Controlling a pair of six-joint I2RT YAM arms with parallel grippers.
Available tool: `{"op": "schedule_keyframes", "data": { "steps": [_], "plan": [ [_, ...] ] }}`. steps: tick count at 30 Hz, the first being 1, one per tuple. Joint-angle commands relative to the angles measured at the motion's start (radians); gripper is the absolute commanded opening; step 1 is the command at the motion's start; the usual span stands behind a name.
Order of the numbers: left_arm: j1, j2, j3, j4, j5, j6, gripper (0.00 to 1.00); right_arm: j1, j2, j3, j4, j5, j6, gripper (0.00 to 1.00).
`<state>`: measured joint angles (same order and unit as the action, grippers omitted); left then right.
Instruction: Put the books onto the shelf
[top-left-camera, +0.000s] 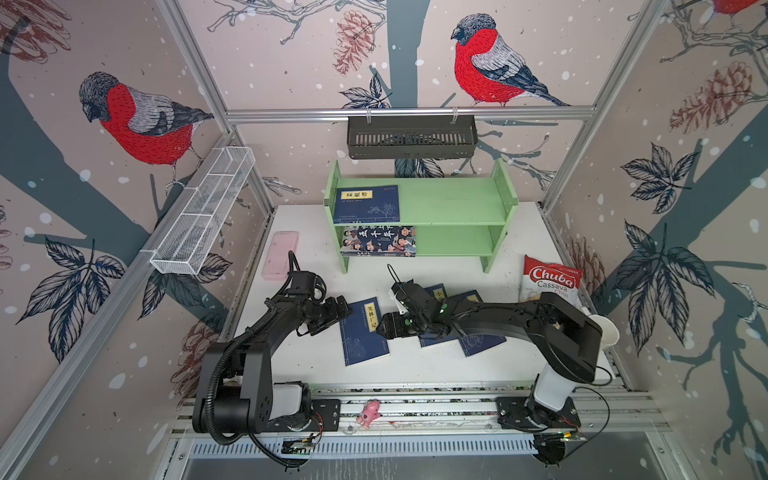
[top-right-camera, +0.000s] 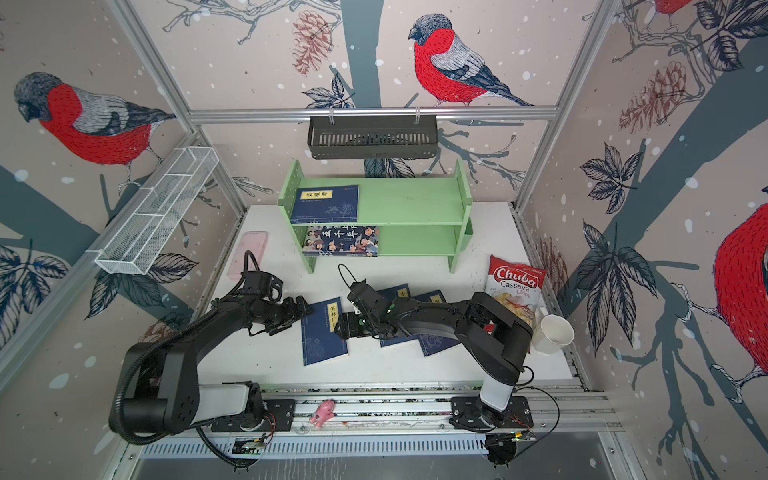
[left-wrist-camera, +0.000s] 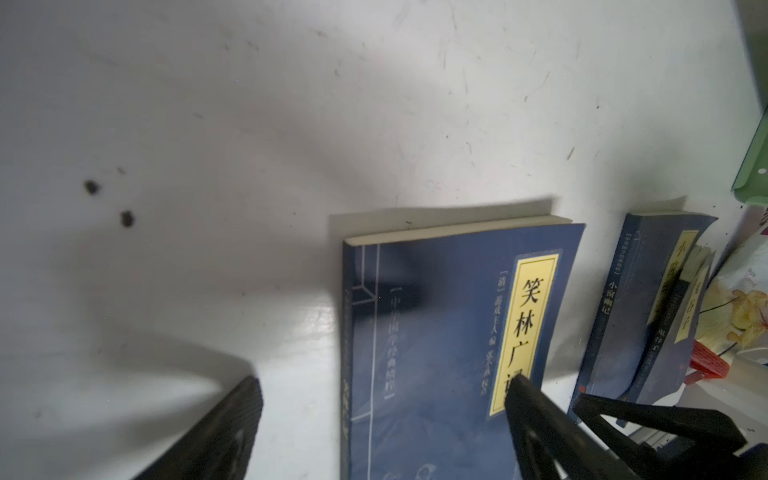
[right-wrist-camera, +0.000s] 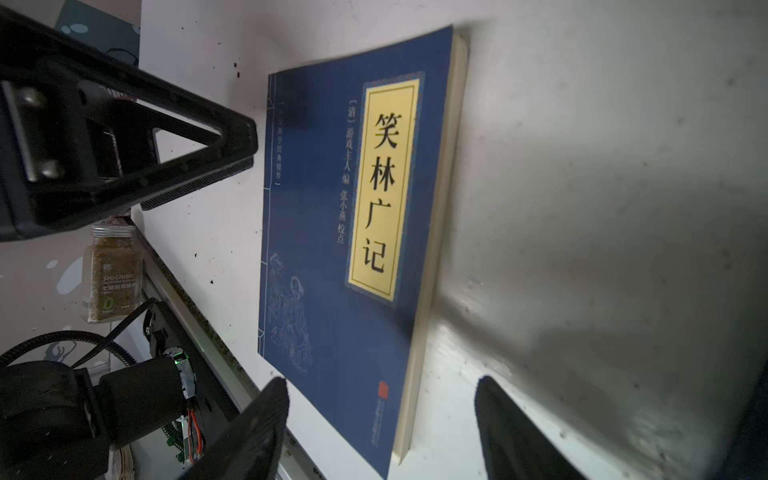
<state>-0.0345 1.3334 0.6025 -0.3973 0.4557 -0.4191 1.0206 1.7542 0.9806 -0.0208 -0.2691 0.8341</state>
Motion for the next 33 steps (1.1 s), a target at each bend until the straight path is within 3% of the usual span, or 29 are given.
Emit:
{"op": "schedule_keyframes", "data": {
  "steps": [1,14,21,33],
  "plan": [
    [-0.019,0.04,-0.015,0.018,0.037,0.013,0.92,-0.023,0.008,-0.017,0.05,-0.055,-0.01,0.72],
    [-0.053,0.087,-0.035,0.074,0.144,0.014,0.87,-0.098,0.056,-0.052,0.072,-0.173,-0.027,0.72],
    [-0.054,0.075,-0.008,0.003,0.022,0.014,0.87,-0.117,0.098,-0.031,0.064,-0.206,-0.024,0.72],
    [-0.091,0.1,-0.029,0.05,0.111,0.023,0.81,-0.113,0.114,-0.084,0.13,-0.234,0.043,0.71]
  ]
}}
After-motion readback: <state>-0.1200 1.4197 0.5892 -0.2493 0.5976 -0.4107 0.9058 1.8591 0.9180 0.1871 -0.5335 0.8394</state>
